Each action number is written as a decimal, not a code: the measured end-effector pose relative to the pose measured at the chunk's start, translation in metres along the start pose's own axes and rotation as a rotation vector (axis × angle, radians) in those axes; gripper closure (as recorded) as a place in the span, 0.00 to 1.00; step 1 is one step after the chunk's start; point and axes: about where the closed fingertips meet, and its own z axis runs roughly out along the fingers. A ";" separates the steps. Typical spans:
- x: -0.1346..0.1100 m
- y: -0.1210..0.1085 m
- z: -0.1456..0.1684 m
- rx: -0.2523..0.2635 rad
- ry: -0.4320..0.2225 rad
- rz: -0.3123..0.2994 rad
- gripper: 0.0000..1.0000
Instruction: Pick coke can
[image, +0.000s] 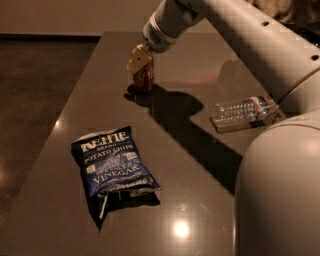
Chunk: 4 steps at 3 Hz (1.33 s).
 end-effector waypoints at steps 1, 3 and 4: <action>-0.005 0.002 -0.003 -0.015 -0.006 -0.007 0.77; -0.034 0.021 -0.056 -0.024 -0.051 -0.096 1.00; -0.033 0.030 -0.072 -0.040 -0.070 -0.133 1.00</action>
Offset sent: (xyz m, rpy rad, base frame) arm -0.0279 0.0006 0.0816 0.0333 -0.0787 0.1005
